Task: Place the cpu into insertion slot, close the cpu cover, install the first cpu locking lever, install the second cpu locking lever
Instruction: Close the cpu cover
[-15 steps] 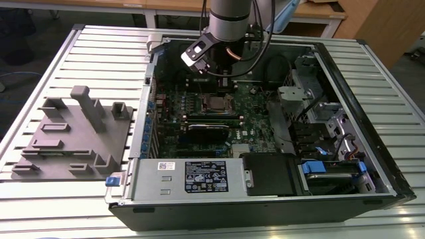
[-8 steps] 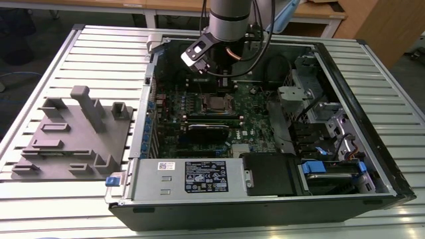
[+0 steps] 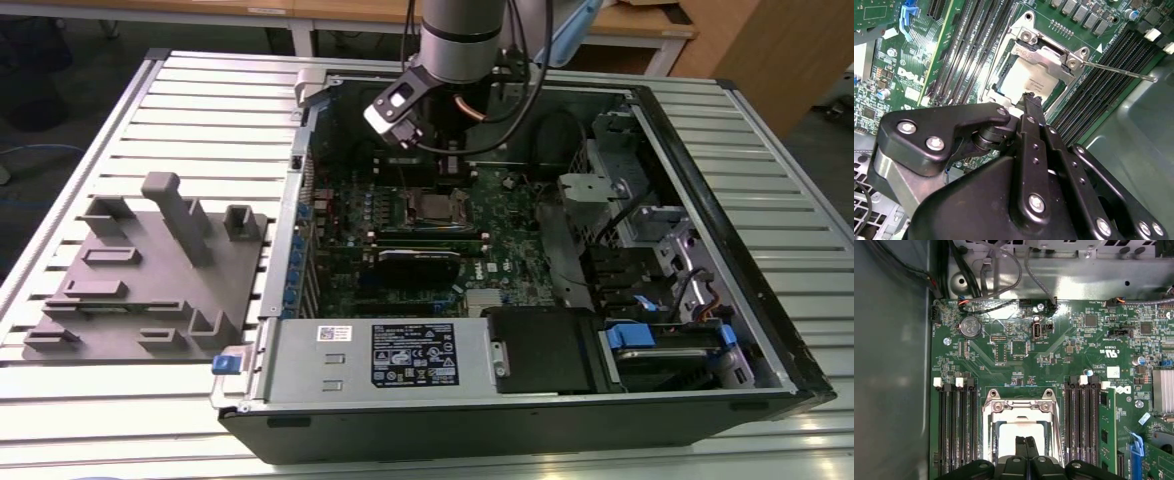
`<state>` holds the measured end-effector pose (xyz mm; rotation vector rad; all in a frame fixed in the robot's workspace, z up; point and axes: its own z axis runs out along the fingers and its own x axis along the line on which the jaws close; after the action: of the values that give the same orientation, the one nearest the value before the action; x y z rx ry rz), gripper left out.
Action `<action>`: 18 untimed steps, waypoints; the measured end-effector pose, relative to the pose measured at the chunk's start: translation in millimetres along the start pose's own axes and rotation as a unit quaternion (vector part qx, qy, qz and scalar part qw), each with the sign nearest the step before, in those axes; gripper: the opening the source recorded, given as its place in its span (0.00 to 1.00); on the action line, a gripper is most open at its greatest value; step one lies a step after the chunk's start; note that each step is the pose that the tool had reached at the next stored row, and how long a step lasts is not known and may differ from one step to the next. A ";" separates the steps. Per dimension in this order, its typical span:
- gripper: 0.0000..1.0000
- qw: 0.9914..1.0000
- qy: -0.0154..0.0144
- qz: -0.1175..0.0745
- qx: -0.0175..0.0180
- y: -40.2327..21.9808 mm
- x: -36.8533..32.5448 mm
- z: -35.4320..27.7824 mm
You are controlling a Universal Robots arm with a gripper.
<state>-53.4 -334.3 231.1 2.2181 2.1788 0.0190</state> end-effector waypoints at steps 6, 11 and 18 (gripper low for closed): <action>0.10 0.999 0.001 -0.032 0.000 0.0 0.0 0.0; 0.10 0.998 0.002 -0.062 -0.001 0.0 0.0 0.0; 0.10 0.995 0.003 -0.097 -0.001 0.0 0.0 0.0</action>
<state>-53.4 -334.3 231.1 1.9962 2.3855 0.0237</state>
